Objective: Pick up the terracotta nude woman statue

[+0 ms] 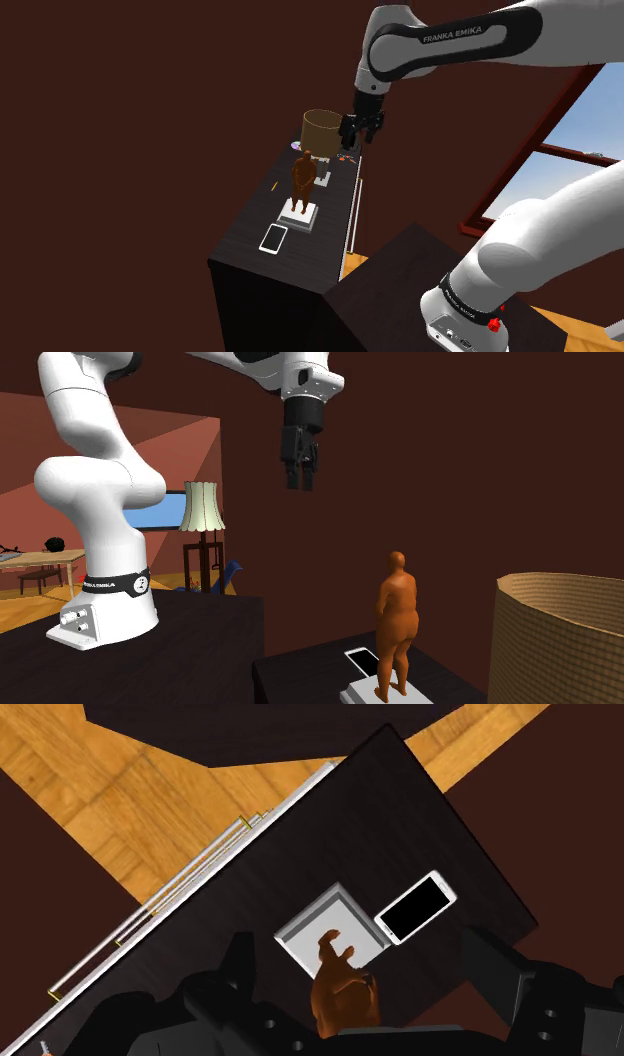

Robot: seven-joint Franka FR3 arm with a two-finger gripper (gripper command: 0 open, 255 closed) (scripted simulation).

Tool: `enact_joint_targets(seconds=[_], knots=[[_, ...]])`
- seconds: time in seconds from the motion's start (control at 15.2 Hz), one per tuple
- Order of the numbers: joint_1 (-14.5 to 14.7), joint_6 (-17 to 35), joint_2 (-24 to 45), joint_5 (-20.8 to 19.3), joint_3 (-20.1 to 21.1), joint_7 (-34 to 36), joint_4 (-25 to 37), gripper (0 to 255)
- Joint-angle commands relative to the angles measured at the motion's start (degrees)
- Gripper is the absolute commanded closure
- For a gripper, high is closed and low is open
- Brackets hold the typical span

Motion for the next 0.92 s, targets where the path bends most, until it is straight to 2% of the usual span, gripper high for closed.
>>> enact_joint_targets(seconds=[0.0,0.4,0.86], knots=[[0.06,1.84,5.53,-0.96,0.91,1.37,3.43,0],[0.3,5.01,19.84,-4.87,2.41,5.12,13.39,0],[1.69,4.89,36.77,-9.94,2.52,9.05,28.68,0]])
